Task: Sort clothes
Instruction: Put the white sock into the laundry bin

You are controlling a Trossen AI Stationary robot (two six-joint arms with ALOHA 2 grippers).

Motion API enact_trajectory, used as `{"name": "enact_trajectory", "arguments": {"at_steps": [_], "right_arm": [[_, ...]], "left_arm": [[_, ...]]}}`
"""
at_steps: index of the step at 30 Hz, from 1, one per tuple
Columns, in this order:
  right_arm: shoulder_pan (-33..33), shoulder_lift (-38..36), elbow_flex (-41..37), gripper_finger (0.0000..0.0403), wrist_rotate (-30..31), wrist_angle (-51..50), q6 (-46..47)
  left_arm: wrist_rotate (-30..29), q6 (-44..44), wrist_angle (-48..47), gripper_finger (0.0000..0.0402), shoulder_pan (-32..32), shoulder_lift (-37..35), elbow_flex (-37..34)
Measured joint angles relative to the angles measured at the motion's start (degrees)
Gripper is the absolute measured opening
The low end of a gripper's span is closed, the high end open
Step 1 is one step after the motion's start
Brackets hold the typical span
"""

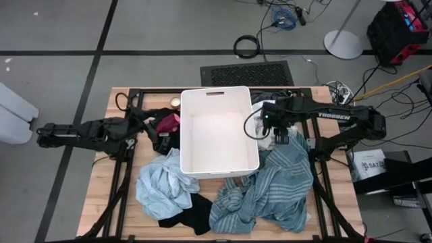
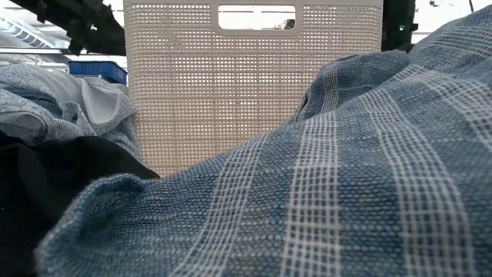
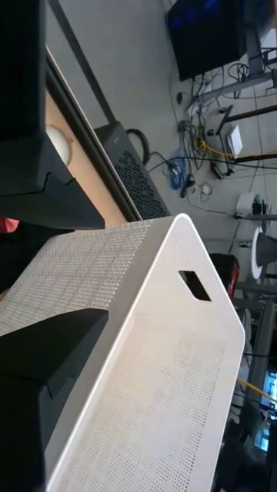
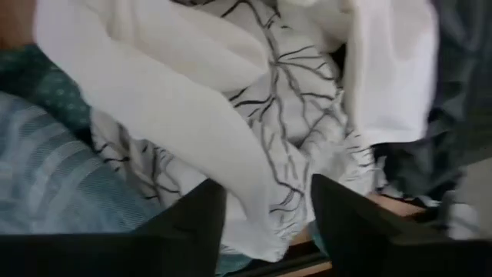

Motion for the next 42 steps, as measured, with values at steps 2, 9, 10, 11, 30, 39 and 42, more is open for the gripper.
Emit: {"name": "enact_trajectory", "arguments": {"at_steps": [2, 9, 10, 11, 30, 39, 42], "right_arm": [[-1.3, -0.1, 0.0, 0.0106, -3.0, -0.1, 0.0], [-2.8, -0.1, 0.0, 0.0008, -7.8, 0.6, -0.2], [-2.8, -0.1, 0.0, 0.0004, -7.8, 0.7, -0.2], [-2.8, -0.1, 0.0, 0.0002, -7.7, 0.6, -0.3], [-2.8, -13.8, -0.1, 0.0, -5.6, 2.9, 10.9], [-2.7, -21.9, -0.1, 0.0, -6.2, 18.7, 16.1], [-2.7, -23.2, -0.1, 0.0, -6.9, 26.3, 16.9]], "left_arm": [[0.2, 0.0, 0.1, 0.0188, 0.0, 0.0, 0.0], [0.3, 0.1, 0.0, 0.0188, 0.0, 0.0, 0.0], [0.3, 0.1, -0.2, 0.0188, 0.0, 0.0, 0.0], [0.3, 0.1, -0.5, 0.0188, 0.0, 0.0, 0.0], [0.4, 0.0, -0.7, 0.0188, 0.0, 2.7, -0.1], [0.4, 0.8, -0.4, 0.0188, 0.0, 6.8, -0.1], [0.4, 2.3, -0.4, 0.0188, 0.0, 7.3, -0.1]]}}
